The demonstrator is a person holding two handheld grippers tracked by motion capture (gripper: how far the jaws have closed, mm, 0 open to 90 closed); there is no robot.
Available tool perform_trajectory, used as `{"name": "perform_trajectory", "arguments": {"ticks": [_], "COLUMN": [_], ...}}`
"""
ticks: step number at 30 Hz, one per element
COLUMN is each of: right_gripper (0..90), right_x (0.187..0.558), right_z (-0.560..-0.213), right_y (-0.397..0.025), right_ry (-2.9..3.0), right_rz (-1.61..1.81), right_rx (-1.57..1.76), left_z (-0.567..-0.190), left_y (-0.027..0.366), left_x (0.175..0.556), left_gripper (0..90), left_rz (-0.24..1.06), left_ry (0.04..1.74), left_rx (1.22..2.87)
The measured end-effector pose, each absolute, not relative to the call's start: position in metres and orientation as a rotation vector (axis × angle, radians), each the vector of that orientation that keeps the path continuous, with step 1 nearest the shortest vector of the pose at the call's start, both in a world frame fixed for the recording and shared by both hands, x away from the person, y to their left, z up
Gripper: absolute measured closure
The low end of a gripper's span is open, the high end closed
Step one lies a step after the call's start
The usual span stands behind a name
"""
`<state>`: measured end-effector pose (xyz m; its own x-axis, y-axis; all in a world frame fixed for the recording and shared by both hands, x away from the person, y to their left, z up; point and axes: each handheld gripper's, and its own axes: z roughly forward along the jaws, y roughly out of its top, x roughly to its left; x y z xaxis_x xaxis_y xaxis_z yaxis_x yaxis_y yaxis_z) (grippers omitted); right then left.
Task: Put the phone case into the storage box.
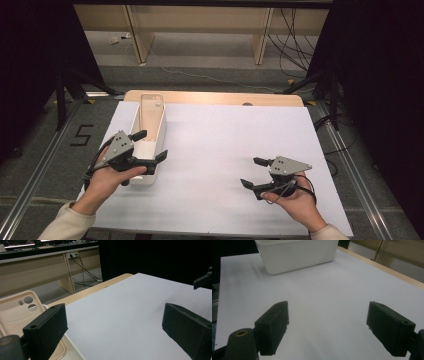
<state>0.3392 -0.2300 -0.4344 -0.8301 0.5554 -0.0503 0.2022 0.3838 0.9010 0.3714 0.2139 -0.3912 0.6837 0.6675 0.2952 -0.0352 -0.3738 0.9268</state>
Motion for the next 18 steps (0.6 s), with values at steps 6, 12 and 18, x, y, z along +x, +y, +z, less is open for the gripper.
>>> {"name": "perform_trajectory", "arguments": {"ticks": [6,12,18], "right_gripper": [19.3,19.3,19.4], "right_x": [0.339,0.339,0.340], "right_z": [-0.435,-0.435,-0.436], "right_y": [-0.230,-0.230,-0.230], "right_ry": [2.304,2.306,2.298], "right_rz": [1.428,1.426,1.430], "right_rx": [0.661,0.660,0.652], "left_z": [-0.397,-0.401,-0.403], "left_y": [0.217,0.220,0.222], "left_x": [0.368,0.364,0.363], "left_gripper": [5.6,5.5,5.5], "left_rz": [0.816,0.815,0.819], "left_ry": [0.487,0.488,0.488], "left_rx": [1.839,1.838,1.844]}}
